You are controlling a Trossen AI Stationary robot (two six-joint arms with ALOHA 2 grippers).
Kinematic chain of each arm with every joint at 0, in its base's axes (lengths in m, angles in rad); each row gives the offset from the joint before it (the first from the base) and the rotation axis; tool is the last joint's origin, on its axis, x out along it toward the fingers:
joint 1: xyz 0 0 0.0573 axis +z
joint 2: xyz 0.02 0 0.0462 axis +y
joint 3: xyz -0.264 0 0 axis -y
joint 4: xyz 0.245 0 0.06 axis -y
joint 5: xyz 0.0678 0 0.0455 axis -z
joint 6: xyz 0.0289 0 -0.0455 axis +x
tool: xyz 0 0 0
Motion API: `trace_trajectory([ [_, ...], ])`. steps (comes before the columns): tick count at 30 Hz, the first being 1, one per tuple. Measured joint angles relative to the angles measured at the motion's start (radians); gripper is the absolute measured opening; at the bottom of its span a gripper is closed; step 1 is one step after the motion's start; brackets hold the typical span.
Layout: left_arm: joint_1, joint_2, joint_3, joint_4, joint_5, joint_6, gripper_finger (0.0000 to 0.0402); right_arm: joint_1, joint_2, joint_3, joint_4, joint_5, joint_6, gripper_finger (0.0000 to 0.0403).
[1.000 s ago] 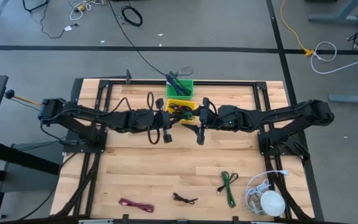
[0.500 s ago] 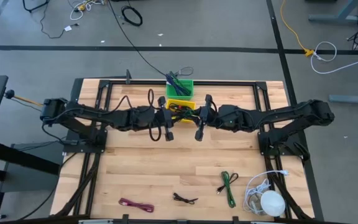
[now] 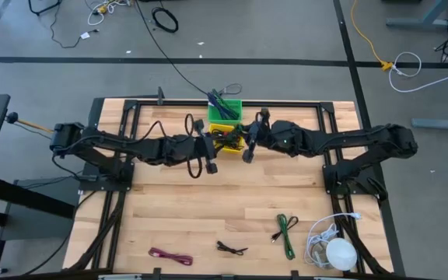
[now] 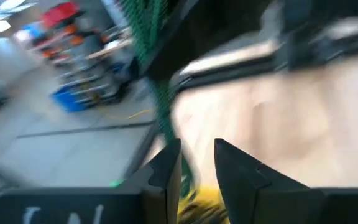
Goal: Pick & Place USB Port
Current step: Put the green charger cable into the green basket
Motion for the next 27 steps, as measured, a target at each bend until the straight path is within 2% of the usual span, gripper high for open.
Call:
trace_trajectory([
  [3,0.002,0.000,0.000,-0.057,-0.121,0.010,0.0095,-0.052,0.000,0.020,-0.027,-0.015,-0.006,0.0019],
  [5,0.003,0.000,0.000,-0.103,-0.130,-0.013,0.0092,-0.093,0.000,0.037,-0.044,-0.014,-0.019,0.0019],
  [10,-0.003,0.000,0.000,-0.186,-0.068,-0.095,0.0089,-0.208,0.000,0.060,-0.125,-0.054,-0.022,0.0019],
  [16,-0.003,0.000,0.000,-0.187,0.037,-0.150,0.0089,-0.315,0.036,0.062,-0.139,-0.091,-0.020,0.0019],
  [21,-0.003,0.000,0.000,-0.182,0.083,-0.170,0.0089,-0.358,0.171,0.113,-0.150,-0.145,-0.031,0.0019],
  [27,-0.002,0.000,0.000,-0.202,0.083,-0.171,0.0089,-0.362,0.335,0.264,-0.263,-0.081,-0.096,0.0019],
])
